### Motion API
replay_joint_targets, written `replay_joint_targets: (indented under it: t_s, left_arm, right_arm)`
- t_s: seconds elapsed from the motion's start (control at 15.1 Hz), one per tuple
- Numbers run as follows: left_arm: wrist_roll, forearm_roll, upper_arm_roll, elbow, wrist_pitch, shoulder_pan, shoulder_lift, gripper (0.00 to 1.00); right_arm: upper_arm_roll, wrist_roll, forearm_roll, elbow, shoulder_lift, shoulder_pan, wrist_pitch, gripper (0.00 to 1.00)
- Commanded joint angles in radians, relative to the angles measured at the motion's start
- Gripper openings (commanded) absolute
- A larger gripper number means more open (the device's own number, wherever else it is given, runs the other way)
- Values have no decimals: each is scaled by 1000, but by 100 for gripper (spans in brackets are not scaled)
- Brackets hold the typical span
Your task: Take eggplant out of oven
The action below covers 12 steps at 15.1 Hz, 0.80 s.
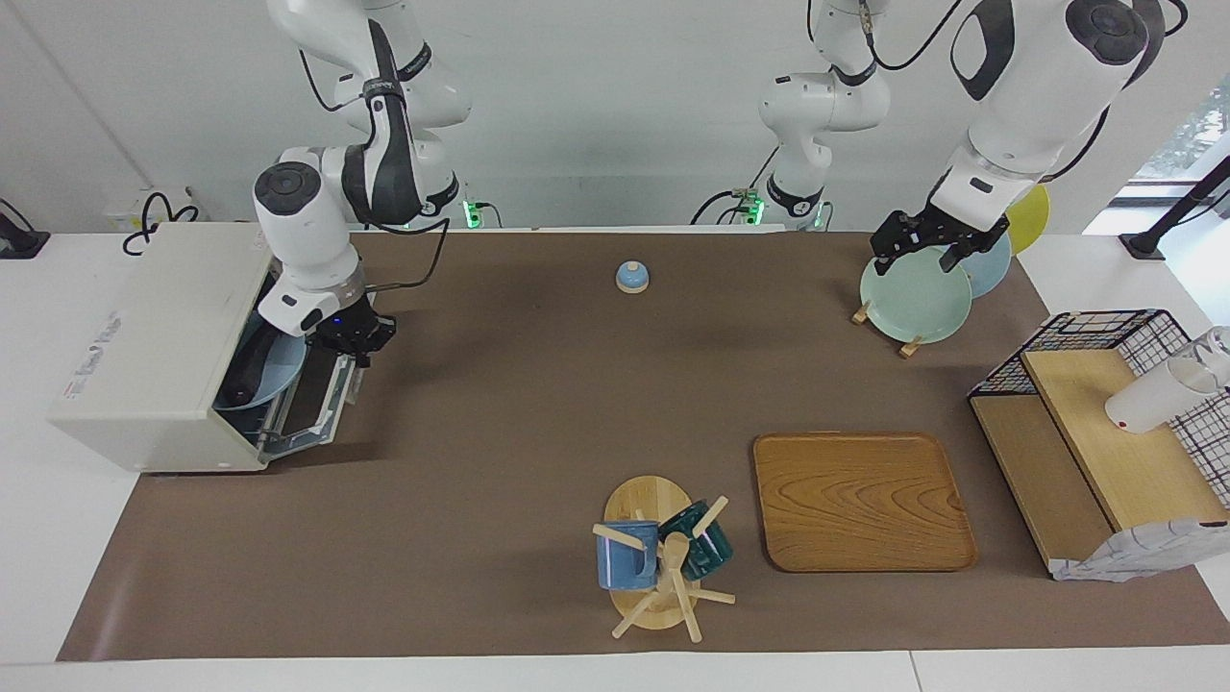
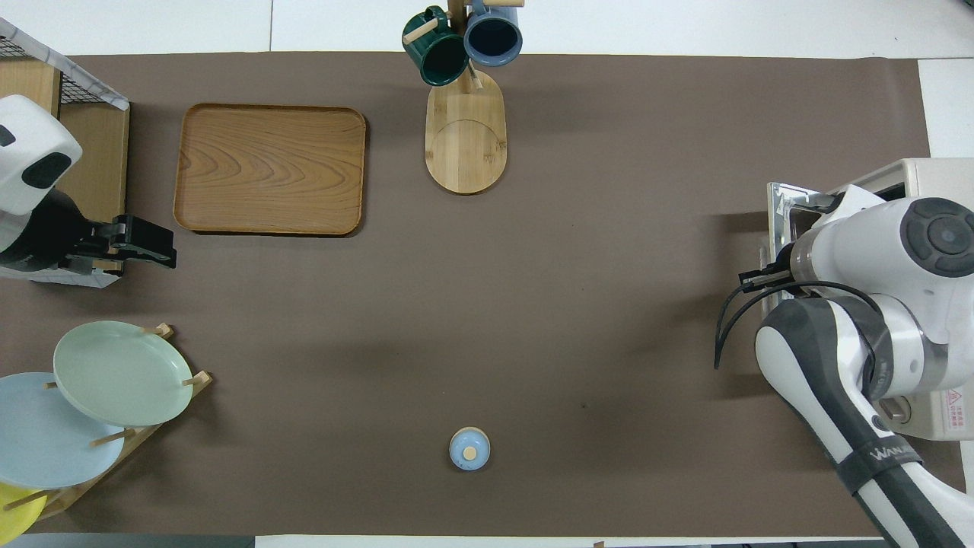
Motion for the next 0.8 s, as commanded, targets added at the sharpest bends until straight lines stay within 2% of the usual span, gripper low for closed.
replay_joint_targets:
  t_s: [0.0,0.33,0.6,0.73]
  left_arm:
    - [1,9,-10,-13,-10,11,-16,100]
    - [1,7,-10,-13,-10,11,-16,100]
    - [1,7,-10,-13,-10,11,-16,100]
    - [1,7,-10,-13,-10,11,-16,100]
  right_arm:
    - [-12,-6,-8,-27,27,-17,103,0]
    - [-11,47,-4,-28,83,-14,147,0]
    - [-11,63,15,-30,88,-14,144,0]
    - [-11,65,36,-68,79,-14,148,0]
